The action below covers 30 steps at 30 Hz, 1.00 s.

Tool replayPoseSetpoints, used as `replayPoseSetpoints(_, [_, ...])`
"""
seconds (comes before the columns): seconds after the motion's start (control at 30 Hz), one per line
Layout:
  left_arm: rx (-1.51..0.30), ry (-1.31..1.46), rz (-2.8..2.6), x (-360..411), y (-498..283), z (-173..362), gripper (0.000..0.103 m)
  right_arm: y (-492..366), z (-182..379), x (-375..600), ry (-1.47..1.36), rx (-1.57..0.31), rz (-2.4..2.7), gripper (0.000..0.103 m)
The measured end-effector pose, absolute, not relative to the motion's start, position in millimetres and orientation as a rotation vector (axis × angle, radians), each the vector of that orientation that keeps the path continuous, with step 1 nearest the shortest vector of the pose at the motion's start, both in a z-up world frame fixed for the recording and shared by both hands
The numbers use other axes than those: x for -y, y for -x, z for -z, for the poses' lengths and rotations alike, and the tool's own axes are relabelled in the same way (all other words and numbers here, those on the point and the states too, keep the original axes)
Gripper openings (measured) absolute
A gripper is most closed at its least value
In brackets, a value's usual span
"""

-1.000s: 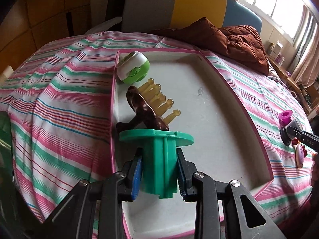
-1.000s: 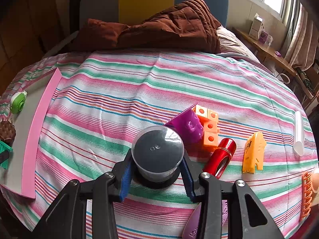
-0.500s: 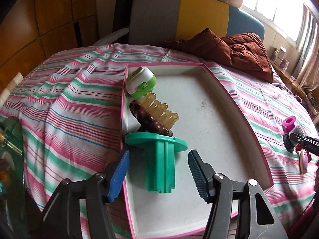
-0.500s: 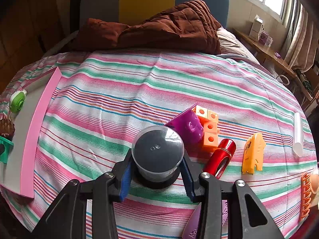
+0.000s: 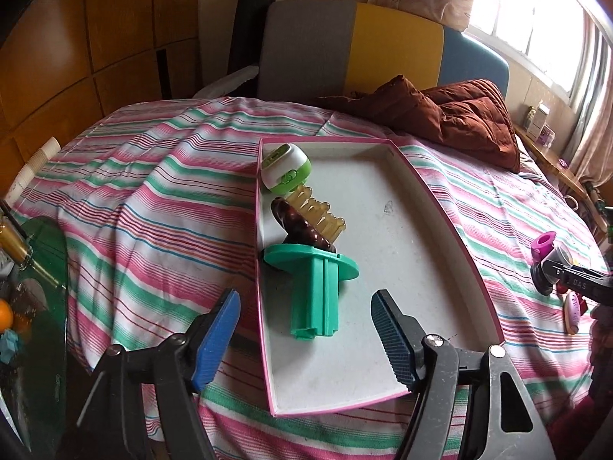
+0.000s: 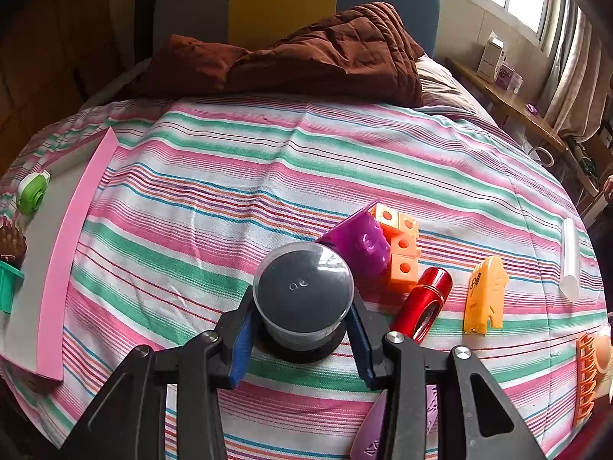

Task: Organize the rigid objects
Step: 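Carry the grey container into the tray and open the right tool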

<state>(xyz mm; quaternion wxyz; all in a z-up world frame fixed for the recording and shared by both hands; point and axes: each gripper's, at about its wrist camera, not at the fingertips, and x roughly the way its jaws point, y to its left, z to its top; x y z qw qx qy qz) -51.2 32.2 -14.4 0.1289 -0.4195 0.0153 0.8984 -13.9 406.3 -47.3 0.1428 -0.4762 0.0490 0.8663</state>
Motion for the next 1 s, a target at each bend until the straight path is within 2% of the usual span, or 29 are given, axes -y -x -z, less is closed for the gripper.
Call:
replayPoseSetpoints(0.6, [-0.006,1.224,-2.619,-23.1,38.3,10.9,0.077,6.0,42.3,-392.9,1.373,-0.165,-2.514,0.043])
replayPoseSetpoints(1.0, [0.017,1.226,-2.625,-15.5,37.9,11.9,0.078,3.3,4.4,-357.1,1.306,-0.230,-2.659,0.043])
